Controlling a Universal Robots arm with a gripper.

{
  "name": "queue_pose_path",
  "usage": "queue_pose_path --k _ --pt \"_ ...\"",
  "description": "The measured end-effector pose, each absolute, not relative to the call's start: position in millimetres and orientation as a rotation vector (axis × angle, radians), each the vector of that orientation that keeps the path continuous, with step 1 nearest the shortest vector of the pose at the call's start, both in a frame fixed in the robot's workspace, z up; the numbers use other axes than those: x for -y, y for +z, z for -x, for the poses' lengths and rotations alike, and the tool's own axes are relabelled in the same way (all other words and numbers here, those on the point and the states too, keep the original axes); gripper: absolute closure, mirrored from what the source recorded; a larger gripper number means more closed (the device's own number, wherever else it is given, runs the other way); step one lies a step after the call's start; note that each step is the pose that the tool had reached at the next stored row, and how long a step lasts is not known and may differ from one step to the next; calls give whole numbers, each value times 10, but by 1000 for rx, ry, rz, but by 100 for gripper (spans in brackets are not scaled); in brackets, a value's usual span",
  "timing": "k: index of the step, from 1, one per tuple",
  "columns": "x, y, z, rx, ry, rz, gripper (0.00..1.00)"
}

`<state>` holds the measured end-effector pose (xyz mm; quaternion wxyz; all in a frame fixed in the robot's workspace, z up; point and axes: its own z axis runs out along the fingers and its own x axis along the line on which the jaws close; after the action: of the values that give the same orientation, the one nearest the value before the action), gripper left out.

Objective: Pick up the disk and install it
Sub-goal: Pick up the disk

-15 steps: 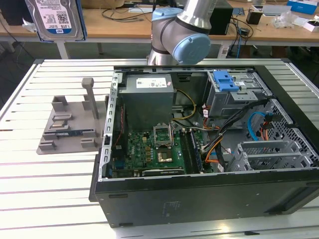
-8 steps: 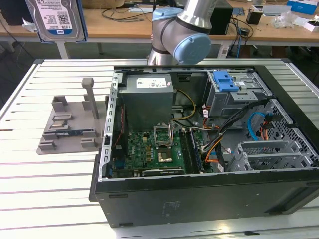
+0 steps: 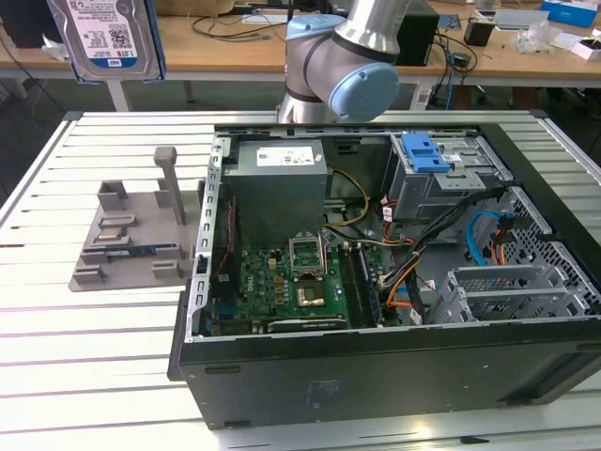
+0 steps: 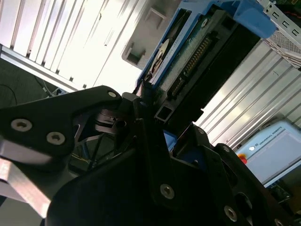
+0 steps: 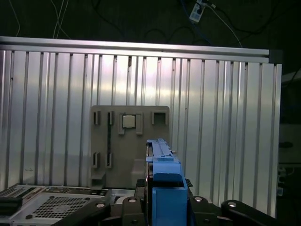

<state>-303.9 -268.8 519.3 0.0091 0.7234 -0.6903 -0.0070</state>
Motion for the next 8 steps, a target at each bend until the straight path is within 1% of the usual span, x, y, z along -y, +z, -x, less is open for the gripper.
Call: queue_pose_path --k 8 --pt "2790 5193 3029 2156 -22 -2259 63"
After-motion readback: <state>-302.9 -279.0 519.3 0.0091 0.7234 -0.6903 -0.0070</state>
